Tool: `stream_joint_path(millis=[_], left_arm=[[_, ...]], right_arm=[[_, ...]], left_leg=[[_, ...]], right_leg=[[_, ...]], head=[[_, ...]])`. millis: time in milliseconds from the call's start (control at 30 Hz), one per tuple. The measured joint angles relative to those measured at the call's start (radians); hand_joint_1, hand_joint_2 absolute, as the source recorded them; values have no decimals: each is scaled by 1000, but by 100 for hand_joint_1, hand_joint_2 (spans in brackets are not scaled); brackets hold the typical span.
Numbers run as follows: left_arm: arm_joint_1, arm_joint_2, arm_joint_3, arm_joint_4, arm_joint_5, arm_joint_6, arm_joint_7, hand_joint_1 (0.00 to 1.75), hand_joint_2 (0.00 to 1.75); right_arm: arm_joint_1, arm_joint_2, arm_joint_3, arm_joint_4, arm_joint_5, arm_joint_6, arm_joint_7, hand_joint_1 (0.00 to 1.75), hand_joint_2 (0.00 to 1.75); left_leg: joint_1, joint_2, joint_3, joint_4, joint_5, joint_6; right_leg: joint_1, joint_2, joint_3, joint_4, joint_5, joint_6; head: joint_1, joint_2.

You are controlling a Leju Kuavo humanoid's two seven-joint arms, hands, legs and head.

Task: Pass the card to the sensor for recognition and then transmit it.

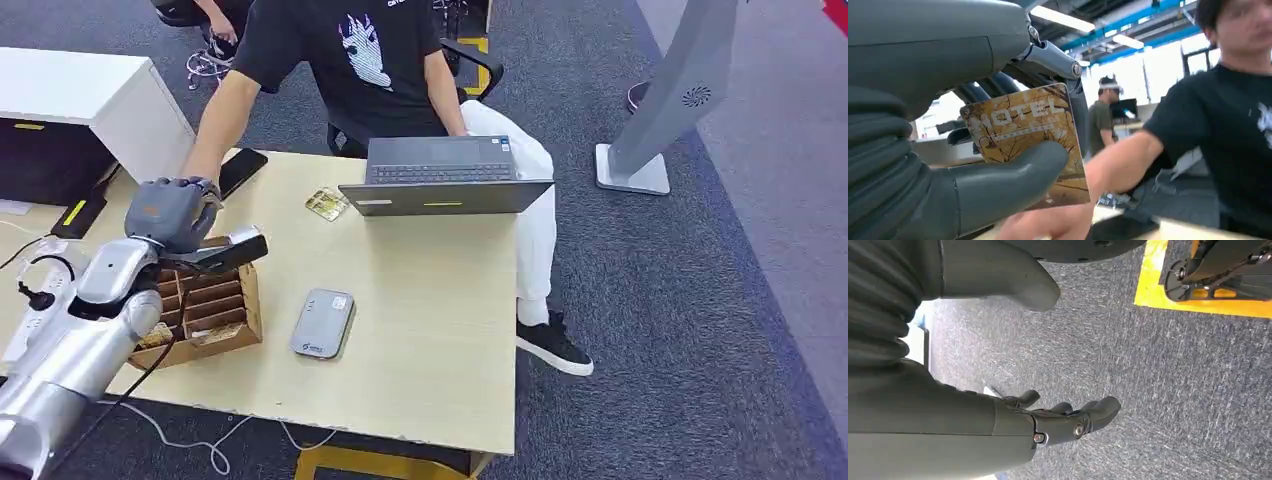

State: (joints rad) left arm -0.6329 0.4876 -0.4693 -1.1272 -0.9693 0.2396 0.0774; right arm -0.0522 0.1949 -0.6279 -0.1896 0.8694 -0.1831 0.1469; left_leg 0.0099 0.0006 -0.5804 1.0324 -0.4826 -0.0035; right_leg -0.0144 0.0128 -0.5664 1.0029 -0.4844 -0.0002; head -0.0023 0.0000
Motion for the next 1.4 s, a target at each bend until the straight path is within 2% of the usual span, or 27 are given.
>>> stream_joint_path(millis=[67, 167, 233, 867, 1067, 1100, 1167, 1267, 1333, 1367, 1400], left_arm=[[-1, -11, 17, -10, 0, 4, -1, 175, 175], [-4, -31, 42, -20, 3, 102, -29, 175, 175], [-12, -47, 62, -27, 3, 125, -36, 175, 175], [-13, -76, 90, -31, 3, 130, -39, 175, 175], [12, -76, 102, -39, 16, 148, -113, 175, 175], [23, -76, 109, -49, 27, 164, -144, 175, 175], [37, -76, 120, -61, 32, 198, -166, 175, 175], [49, -76, 150, -68, 5, 272, -175, 175, 175], [50, -76, 162, -68, -3, 295, -175, 175, 175], [50, -75, 191, -73, -11, 342, -177, 175, 175], [50, -75, 208, -79, -15, 358, -177, 175, 175]], right_arm=[[0, 1, -1, 0, 3, 0, 0, 0, 175], [0, 2, -2, 0, 8, 0, 7, 0, 175], [-1, 2, -2, 0, 8, -1, 8, 0, 175], [0, 3, -14, 0, 7, -2, 20, 0, 175], [1, 3, -14, 0, 22, -2, 20, 0, 175], [1, 3, -14, 0, 23, -1, 20, 0, 175], [1, 3, -14, 0, 26, -1, 20, 0, 175], [1, 3, -14, 0, 34, -1, 20, 0, 175], [1, 3, -14, 0, 37, -2, 20, 0, 175], [2, 3, -14, 0, 39, -2, 20, 0, 175], [2, 3, -14, 0, 39, -3, 20, 0, 175]], left_leg=[[0, 0, 0, 0, 0, 0], [0, 0, 0, 0, 1, 0], [0, 0, 1, 0, 1, 0], [0, 0, 1, 0, 1, 0], [0, 0, 1, 0, 1, 0], [0, 0, 1, 0, 1, 0], [0, 0, 1, 0, 1, 0], [0, 0, 1, 0, 1, 0], [0, 0, 1, 0, 1, 0], [0, 0, 1, 0, 1, 0], [0, 0, 1, 0, 1, 0]], right_leg=[[0, 0, 0, 0, 0, 0], [0, 0, 0, 0, 1, 1], [0, 0, 1, 0, 1, 1], [0, 0, 1, 0, 1, 1], [0, 0, 1, 0, 1, 1], [0, 0, 1, 0, 1, 1], [0, 0, 1, 0, 1, 1], [0, 0, 1, 0, 1, 1], [0, 0, 1, 0, 1, 1], [0, 0, 1, 0, 1, 1], [0, 0, 1, 0, 1, 1]], head=[[0, 0], [0, 0], [0, 0], [0, 0], [0, 0], [0, 0], [0, 0], [0, 0], [0, 0], [0, 0], [0, 0]])
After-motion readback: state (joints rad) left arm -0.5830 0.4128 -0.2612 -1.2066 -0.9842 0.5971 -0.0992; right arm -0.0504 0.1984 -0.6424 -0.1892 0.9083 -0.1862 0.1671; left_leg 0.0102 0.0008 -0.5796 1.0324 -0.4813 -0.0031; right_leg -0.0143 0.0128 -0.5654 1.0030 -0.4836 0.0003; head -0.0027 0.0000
